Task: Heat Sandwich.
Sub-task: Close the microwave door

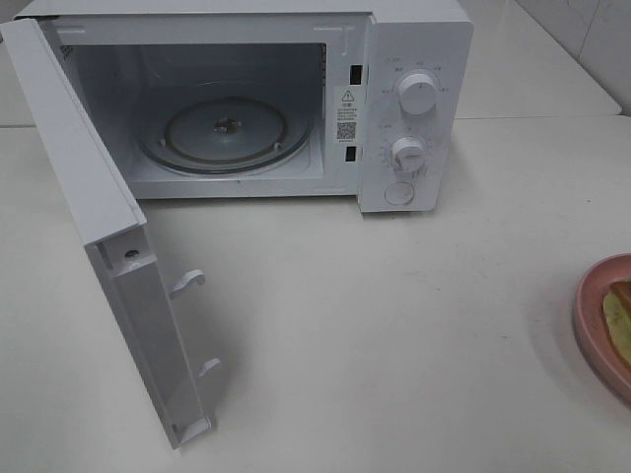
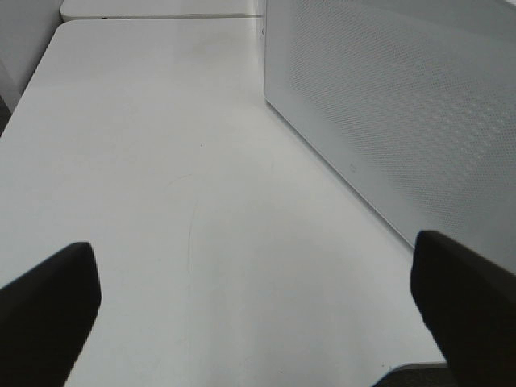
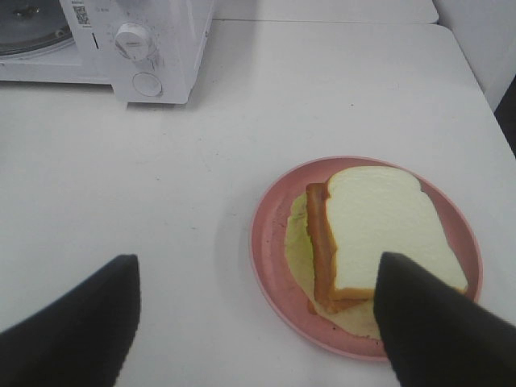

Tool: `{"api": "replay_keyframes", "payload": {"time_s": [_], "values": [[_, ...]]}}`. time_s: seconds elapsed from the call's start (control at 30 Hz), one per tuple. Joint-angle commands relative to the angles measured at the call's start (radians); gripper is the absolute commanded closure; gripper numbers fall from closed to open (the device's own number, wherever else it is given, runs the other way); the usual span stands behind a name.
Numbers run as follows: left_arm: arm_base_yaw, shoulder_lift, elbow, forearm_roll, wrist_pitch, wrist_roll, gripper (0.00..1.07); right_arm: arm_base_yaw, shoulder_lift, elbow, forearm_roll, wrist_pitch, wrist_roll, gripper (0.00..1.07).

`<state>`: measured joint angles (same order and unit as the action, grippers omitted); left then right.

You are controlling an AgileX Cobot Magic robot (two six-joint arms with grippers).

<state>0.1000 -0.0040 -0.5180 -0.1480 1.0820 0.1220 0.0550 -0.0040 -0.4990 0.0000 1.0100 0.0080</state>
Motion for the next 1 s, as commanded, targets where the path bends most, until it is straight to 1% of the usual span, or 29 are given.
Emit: {"api": "replay_keyframes", "payload": {"time_s": [0.03,0.57,0.73,0.87,1.0], "values": [[-0.006,-0.021,0.001,0.002,-0.008,-0.004,0.07,-0.009,-0.027,0.002,0.000,-0.016,-0.008,0.31],[-0.006,-0.021,0.001,-0.011,-0.009,-0.004,0.07,-0.009,-0.027,0.002,0.000,-0.016,-0.008,0.31],[-0.006,-0.015,-0.006,-0.021,-0.018,-0.012,0.07,-0.009,-0.027,0.002,0.000,-0.016,-0.008,0.31],[-0.006,0.023,-0.026,-0.021,-0.051,-0.012,0.09,-0.009,-0.027,0.002,0.000,-0.016,-0.008,0.31],[-0.006,0.119,-0.026,-0.025,-0.188,-0.012,0.19,-0.009,-0.027,0.002,0.000,-0.016,-0.008,0.31]]}}
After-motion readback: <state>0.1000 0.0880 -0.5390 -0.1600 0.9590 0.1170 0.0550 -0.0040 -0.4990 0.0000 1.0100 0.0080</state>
